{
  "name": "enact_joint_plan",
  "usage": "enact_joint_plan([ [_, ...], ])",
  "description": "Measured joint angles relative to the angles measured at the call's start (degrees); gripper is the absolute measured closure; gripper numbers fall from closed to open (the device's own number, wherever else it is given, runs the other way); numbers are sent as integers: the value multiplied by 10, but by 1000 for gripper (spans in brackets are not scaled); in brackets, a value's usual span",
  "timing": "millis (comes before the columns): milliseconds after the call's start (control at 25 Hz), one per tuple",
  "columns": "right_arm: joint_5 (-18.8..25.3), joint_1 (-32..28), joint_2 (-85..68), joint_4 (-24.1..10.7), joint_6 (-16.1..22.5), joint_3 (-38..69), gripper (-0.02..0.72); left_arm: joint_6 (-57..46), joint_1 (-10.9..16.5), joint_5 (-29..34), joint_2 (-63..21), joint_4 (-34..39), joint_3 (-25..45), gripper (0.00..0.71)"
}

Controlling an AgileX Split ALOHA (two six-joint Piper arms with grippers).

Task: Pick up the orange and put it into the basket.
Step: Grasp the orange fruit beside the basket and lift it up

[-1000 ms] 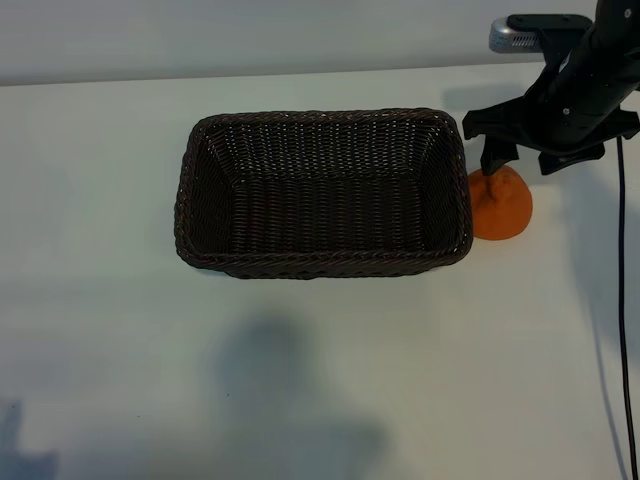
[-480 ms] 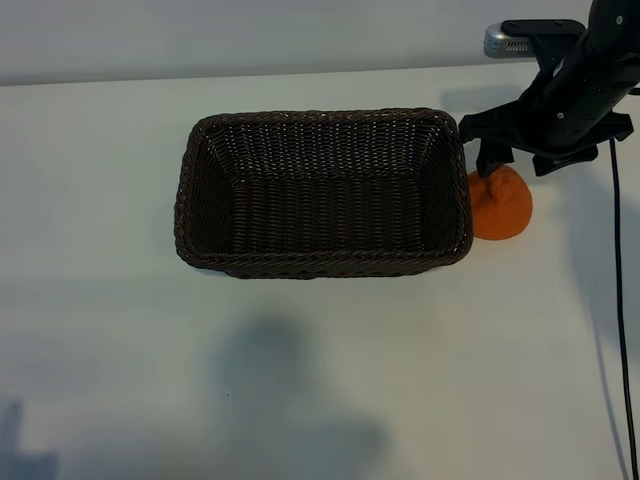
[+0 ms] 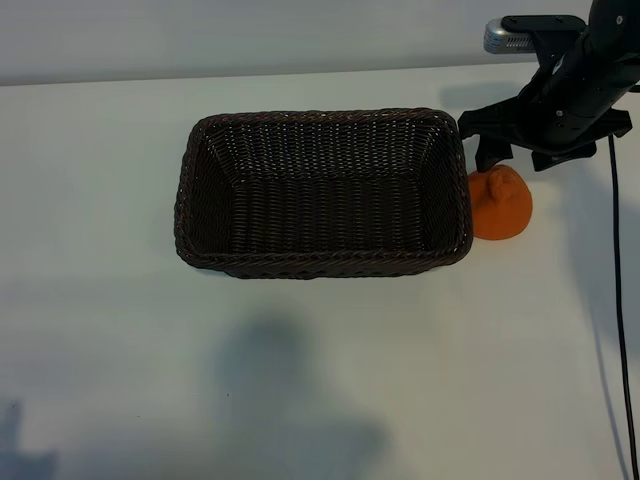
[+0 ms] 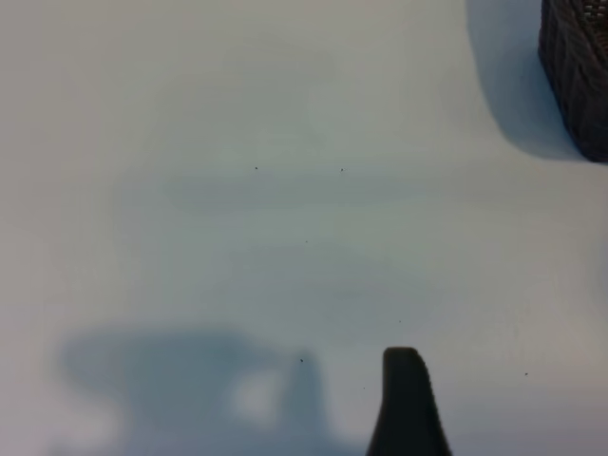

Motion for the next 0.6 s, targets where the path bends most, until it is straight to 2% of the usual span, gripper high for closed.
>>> enact_joint_plan([
  [600, -12, 0, 4, -1, 1, 0, 107, 0, 0, 0, 0, 0, 0, 203],
])
